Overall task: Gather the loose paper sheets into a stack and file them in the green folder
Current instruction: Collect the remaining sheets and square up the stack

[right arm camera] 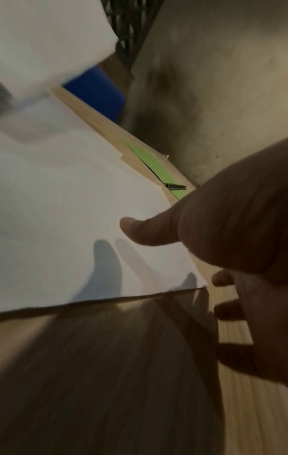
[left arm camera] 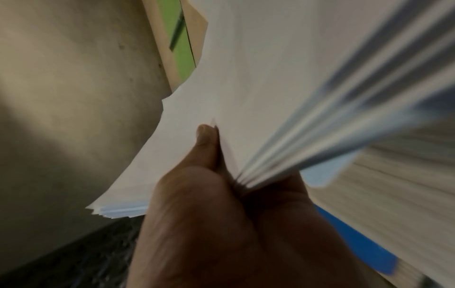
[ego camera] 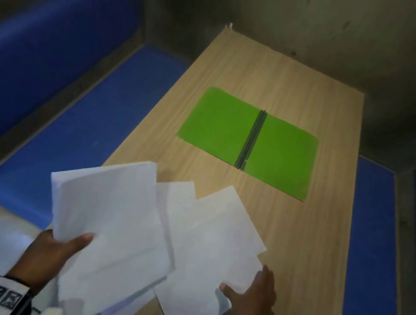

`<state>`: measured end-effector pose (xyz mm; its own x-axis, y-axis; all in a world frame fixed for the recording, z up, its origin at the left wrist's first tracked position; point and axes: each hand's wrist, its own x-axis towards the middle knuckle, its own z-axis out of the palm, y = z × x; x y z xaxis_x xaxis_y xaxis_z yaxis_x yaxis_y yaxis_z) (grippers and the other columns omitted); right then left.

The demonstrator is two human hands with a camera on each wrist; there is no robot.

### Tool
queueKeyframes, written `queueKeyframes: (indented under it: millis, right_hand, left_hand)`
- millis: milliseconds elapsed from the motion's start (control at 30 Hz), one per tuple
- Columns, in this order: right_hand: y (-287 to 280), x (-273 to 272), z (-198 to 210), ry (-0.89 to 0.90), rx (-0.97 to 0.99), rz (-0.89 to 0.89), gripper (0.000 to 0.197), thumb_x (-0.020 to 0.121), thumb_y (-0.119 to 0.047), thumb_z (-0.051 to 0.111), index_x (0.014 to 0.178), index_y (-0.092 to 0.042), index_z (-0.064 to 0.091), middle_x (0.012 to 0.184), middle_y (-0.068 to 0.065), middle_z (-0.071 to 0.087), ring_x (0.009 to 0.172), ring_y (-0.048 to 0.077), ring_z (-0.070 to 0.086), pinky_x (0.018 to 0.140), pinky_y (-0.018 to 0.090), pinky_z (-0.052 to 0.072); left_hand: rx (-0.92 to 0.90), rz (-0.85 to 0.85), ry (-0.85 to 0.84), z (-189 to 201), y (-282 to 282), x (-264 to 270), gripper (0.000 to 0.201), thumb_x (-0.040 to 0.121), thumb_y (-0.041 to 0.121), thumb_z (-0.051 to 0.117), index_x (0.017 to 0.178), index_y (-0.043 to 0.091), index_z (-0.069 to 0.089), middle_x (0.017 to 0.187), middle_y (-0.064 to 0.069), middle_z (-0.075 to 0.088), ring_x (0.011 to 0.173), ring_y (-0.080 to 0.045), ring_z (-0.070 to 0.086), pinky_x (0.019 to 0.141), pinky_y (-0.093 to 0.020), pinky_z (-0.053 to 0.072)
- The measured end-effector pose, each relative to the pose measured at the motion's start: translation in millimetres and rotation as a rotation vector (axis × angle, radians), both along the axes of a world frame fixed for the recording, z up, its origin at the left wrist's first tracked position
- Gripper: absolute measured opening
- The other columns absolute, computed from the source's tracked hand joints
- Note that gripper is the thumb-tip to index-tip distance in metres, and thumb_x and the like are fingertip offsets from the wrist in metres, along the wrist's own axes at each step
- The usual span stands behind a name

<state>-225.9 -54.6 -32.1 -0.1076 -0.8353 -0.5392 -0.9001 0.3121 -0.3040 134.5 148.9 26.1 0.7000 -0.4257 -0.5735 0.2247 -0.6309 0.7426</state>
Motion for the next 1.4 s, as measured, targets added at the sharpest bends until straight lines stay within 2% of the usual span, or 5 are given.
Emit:
queueKeyframes:
  millis: [200,433,733,1000,1400]
  right_hand:
    - [-62.9,21.2,-0.1,0.057,-0.022,0.262,0.128,0.06,-0.054,0.083,0.153,-0.021,0.0,0.161,0.0,0.013,0.148,0.024,0.015,0.113,0.05,0.029]
    - [-104.2,46.0,6.9,0.26,0.035,0.302,0.091,0.052,-0.047,0.088,0.127,-0.021,0.044,0.127,0.004,0.053,0.123,0.032,0.044,0.093,0.05,0.04]
    - [-114.4,55.9,50.4,-0.236,-0.001,0.461,0.026,0.071,-0.012,0.08,0.078,-0.015,0.055,0.074,0.006,0.063,0.07,0.021,0.056,0.066,0.038,0.051]
    - [-136.3,141.1,114.1,-0.159,-0.006,1.024,0.008,0.081,-0.015,0.075,0.086,-0.009,0.073,0.075,-0.004,0.064,0.077,0.014,0.057,0.074,0.027,0.042]
    - [-92.3,273.8,24.1,0.317,-0.205,1.648,0.032,0.087,-0.019,0.056,0.119,-0.017,0.06,0.134,0.008,0.048,0.122,0.029,0.046,0.096,0.048,0.038]
  left_hand:
    - [0.023,0.153,-0.004,4.9,30.0,19.5,0.051,0.081,0.021,0.086,0.118,-0.008,0.067,0.106,-0.021,0.072,0.103,-0.037,0.066,0.098,-0.052,0.051]
    - [0.03,0.229,0.014,19.8,48.4,25.6,0.025,0.086,0.008,0.079,0.106,0.0,0.067,0.092,-0.015,0.07,0.092,-0.035,0.065,0.093,-0.046,0.048]
    - [0.087,0.29,-0.01,4.5,76.5,43.0,0.032,0.085,0.018,0.083,0.105,-0.003,0.069,0.095,-0.023,0.072,0.089,-0.038,0.067,0.081,-0.045,0.052]
    - [0.164,0.287,-0.001,-15.5,82.9,51.7,0.033,0.081,0.027,0.086,0.093,0.001,0.071,0.089,-0.019,0.075,0.086,-0.037,0.069,0.085,-0.05,0.054]
    - [0.164,0.283,-0.004,-14.8,85.6,49.3,0.033,0.082,0.028,0.085,0.094,0.0,0.072,0.086,-0.019,0.075,0.082,-0.037,0.069,0.068,-0.038,0.049]
